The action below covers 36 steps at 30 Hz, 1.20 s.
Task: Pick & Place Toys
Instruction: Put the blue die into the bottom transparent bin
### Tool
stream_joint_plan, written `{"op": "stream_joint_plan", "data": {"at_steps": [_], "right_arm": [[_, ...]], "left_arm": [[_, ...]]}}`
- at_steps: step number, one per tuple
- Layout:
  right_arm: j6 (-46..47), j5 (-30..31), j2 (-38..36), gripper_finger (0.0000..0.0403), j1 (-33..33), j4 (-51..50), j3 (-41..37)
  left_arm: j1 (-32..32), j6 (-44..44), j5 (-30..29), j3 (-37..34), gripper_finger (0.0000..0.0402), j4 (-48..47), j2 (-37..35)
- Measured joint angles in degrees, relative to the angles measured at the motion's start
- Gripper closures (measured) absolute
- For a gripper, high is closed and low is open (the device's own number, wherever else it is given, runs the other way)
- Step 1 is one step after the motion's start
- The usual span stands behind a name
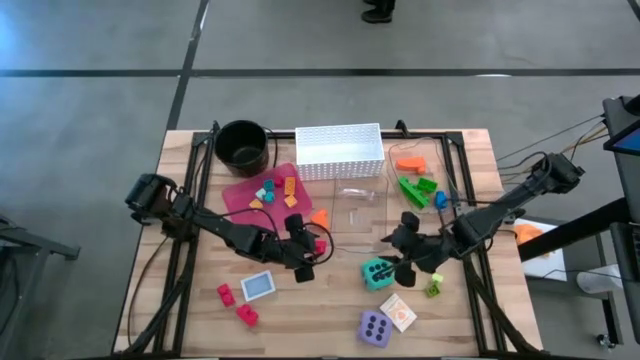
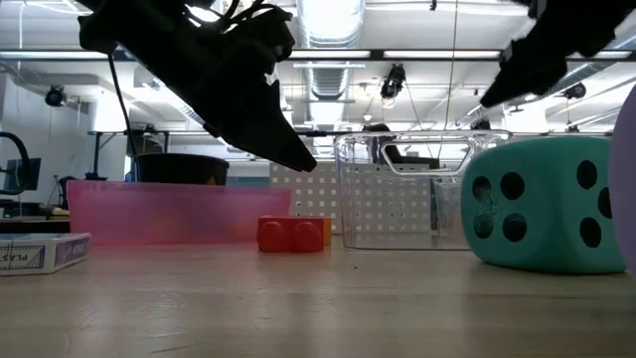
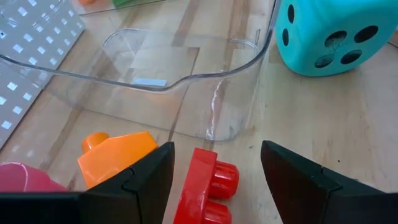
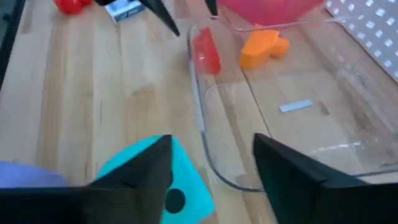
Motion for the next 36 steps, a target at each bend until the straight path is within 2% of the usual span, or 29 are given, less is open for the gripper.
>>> {"op": "stream_joint_plan", "data": {"at_steps": [6,8,15,26,30,36], "right_arm": [[-3.9,-0.4,5.7,0.0038,3.0,-5.3,8.5],[-5.2,-0.1,8.1,0.0013,4.2,-7.4,11.6],[-6.4,0.8,17.9,0.0008,7.0,-17.6,20.4],[-8.9,-8.7,32.1,0.0004,7.2,-36.0,33.2],[-12.6,-9.0,33.4,0.0005,6.3,-40.0,35.3],[-15.3,-10.8,29.9,0.0005,3.7,-36.1,32.0]], "left_arm": [[0.0,0.0,0.0,0.0,0.0159,-0.1,0.0],[0.0,0.0,0.0,0.0,0.0159,0.0,0.0],[0.0,0.0,0.0,0.0,0.0159,-0.1,0.0],[0.0,0.0,0.0,0.0,0.0159,0.0,0.0],[0.0,0.0,0.0,0.0,0.0159,0.0,0.0],[0.0,0.0,0.0,0.0,0.0159,0.0,0.0]]}}
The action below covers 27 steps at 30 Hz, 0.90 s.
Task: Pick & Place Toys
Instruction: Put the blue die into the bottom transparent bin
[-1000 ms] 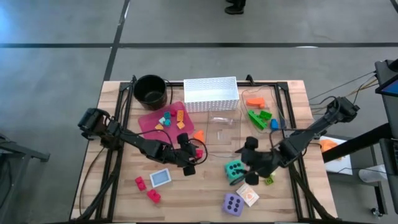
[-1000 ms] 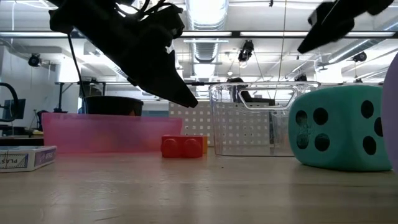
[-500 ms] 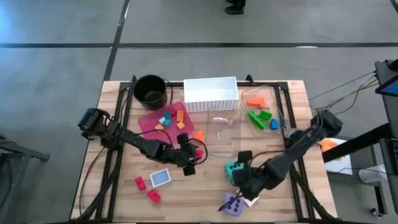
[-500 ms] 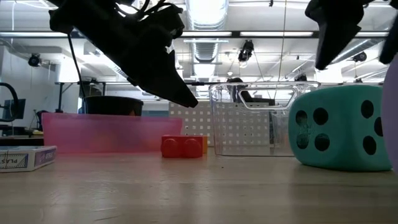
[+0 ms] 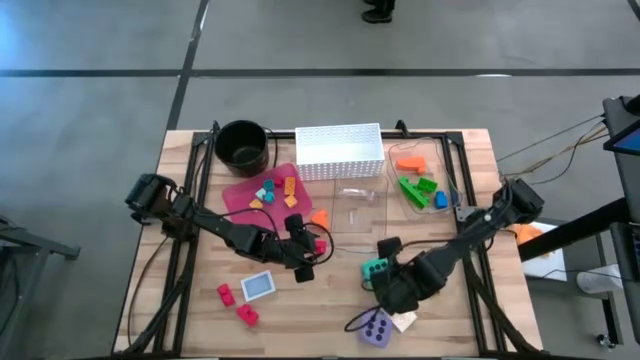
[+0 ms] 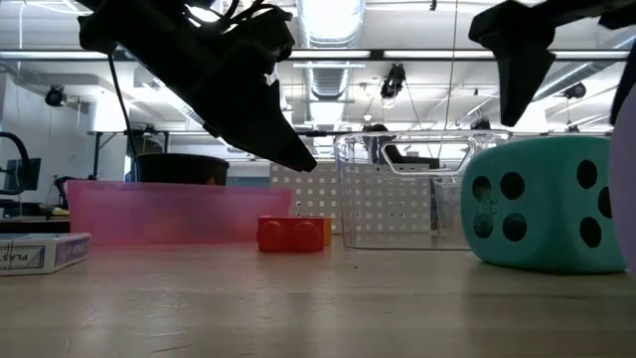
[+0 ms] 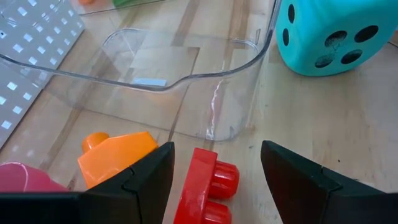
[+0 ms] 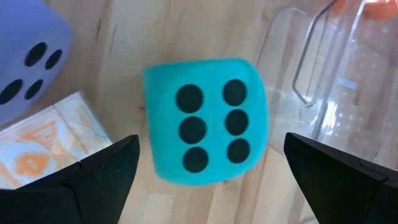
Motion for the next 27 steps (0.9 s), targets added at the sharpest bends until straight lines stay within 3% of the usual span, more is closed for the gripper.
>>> {"op": "stream_joint_plan", "data": {"at_steps": [7,27], "right_arm": [[-4.1,-4.9,-1.1,0.0005,-3.2,5.5,-5.0],[-8.4,-8.8,-2.6,0.0005,-7.4,13.1,-10.0]], "left_arm": [[0.0,0.0,0.0,0.0,0.0159,0.0,0.0],[0.0,0.0,0.0,0.0,0.0159,0.0,0.0]]}}
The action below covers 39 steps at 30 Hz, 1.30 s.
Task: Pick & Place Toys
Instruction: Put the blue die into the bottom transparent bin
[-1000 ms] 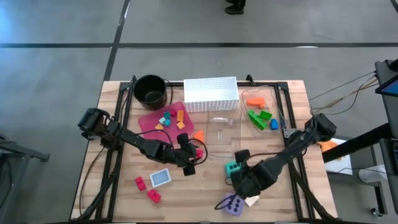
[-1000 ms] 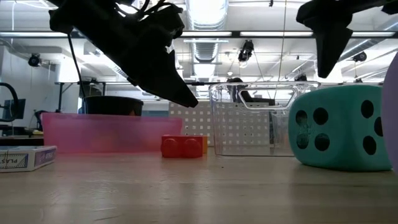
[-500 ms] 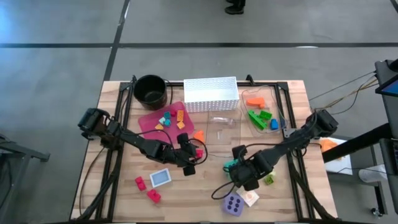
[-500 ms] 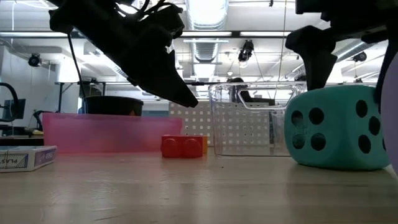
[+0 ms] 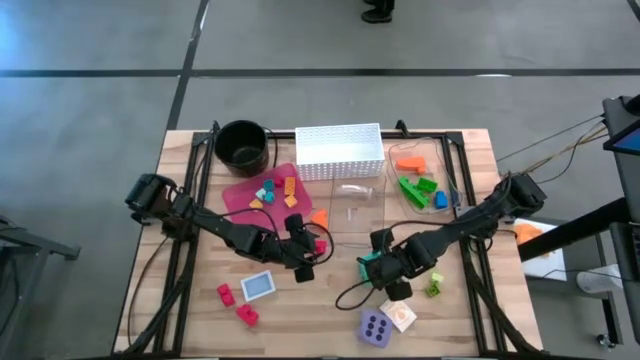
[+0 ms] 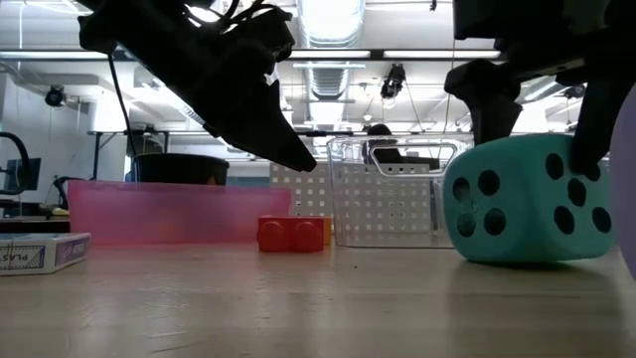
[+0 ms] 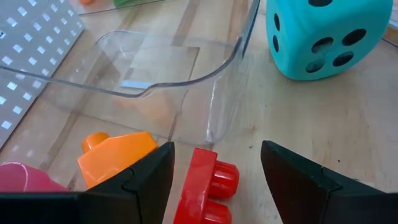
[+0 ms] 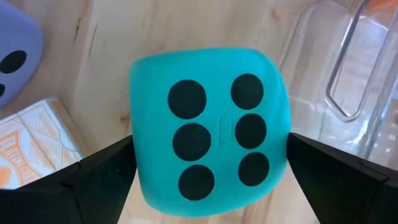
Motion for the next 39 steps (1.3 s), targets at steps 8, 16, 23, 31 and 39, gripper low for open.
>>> {"op": "stream_joint_plan", "data": {"at_steps": [8,16,23,31,39], "right_arm": [[2.6,-1.0,0.0,0.0005,0.4,1.7,-0.1],[4.2,-1.2,0.2,0.0005,2.3,1.9,0.4],[7.1,-1.2,0.1,0.0005,3.4,3.5,-0.9],[7.1,-1.3,0.2,0.0005,4.6,4.6,-1.0],[7.1,-1.5,0.1,0.0005,4.6,7.0,-2.2]], "left_arm": [[0.0,0.0,0.0,0.0,0.0159,0.0,0.0],[0.0,0.0,0.0,0.0,0.0159,0.0,0.0],[0.0,0.0,0.0,0.0,0.0159,0.0,0.0],[0.0,0.0,0.0,0.0,0.0159,0.0,0.0],[0.0,0.0,0.0,0.0,0.0159,0.0,0.0]]}}
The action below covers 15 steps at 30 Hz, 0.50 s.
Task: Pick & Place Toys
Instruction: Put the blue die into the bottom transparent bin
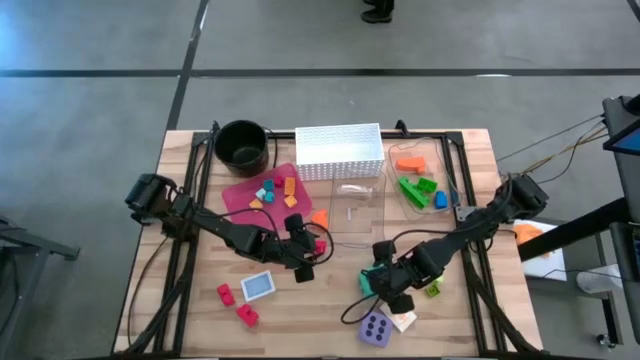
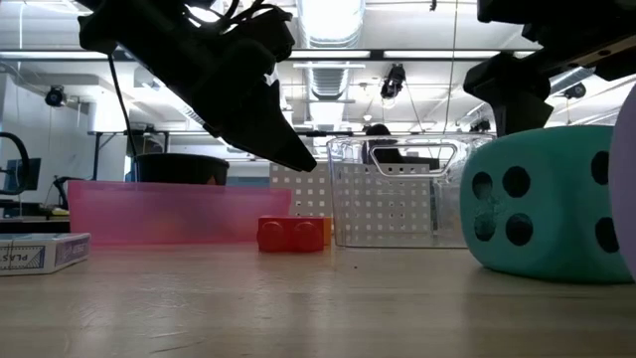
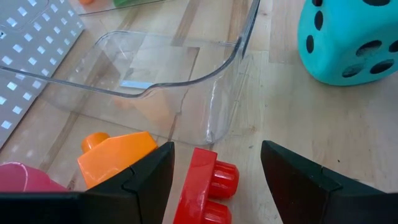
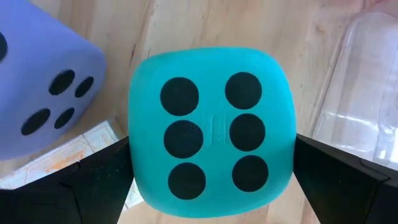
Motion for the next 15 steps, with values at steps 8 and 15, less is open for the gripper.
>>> {"op": "stream_joint_plan", "data": {"at_steps": [8,15], "right_arm": [[-1.8,-0.4,0.3,0.0005,0.0,1.3,1.0],[-2.0,-0.4,0.3,0.0005,0.2,2.2,0.6]], "left_arm": [[0.0,0.0,0.0,0.0,0.0159,0.0,0.0],[0.0,0.0,0.0,0.0,0.0159,0.0,0.0]]}}
